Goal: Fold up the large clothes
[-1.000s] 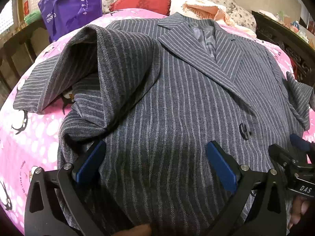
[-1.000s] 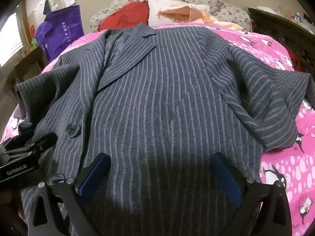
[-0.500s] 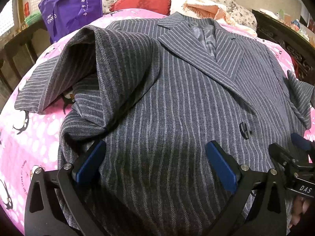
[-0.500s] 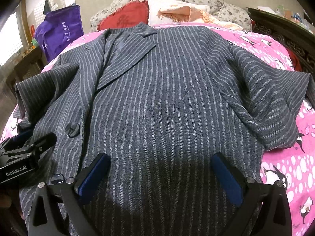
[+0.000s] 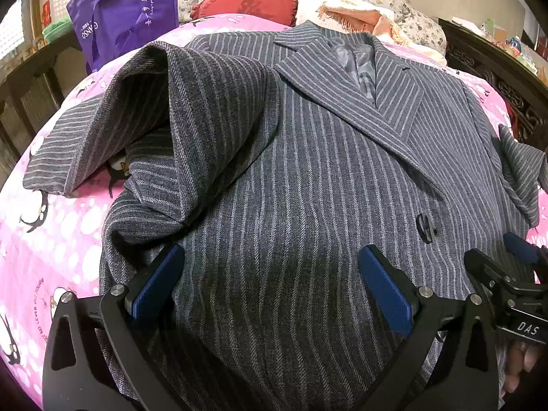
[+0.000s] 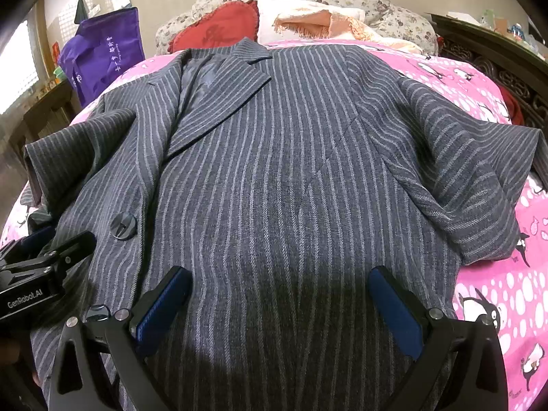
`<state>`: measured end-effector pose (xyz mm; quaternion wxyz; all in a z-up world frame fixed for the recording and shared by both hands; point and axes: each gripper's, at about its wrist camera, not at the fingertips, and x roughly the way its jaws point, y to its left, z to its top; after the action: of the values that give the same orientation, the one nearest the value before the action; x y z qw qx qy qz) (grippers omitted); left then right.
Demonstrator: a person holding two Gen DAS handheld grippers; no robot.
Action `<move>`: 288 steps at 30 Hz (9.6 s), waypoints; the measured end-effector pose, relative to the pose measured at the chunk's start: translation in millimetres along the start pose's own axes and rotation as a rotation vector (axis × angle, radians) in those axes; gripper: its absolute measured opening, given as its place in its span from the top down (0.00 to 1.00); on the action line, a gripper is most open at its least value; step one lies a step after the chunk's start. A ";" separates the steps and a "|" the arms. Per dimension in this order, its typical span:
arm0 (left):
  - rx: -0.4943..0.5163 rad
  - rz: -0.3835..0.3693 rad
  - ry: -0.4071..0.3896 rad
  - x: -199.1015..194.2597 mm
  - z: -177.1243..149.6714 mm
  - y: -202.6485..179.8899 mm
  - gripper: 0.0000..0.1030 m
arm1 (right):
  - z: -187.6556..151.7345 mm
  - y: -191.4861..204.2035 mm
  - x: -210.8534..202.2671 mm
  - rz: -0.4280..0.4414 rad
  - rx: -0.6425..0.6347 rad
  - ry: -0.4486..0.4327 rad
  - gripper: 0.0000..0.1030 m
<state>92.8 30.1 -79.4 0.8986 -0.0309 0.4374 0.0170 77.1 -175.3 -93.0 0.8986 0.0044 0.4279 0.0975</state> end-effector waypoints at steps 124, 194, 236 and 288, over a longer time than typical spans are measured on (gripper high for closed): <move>-0.092 0.016 -0.054 -15.2 -4.4 51.9 0.43 | 99.9 75.7 40.7 0.537 -0.035 -0.058 0.74; -0.175 0.071 -0.066 42.1 73.2 70.1 0.38 | 49.3 -70.1 -3.3 0.153 0.055 0.114 0.84; -0.106 0.055 -0.005 18.2 30.9 55.2 0.06 | 0.4 -350.7 -70.8 0.102 0.885 -0.193 0.61; -0.142 0.086 -0.060 -12.3 28.4 63.1 0.05 | 127.4 -202.8 -176.7 0.038 0.296 -0.320 0.95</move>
<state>103.9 95.0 -54.8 0.9052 -0.0750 0.4090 0.0874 101.3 -396.3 104.9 0.9425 0.1599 0.2895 0.0487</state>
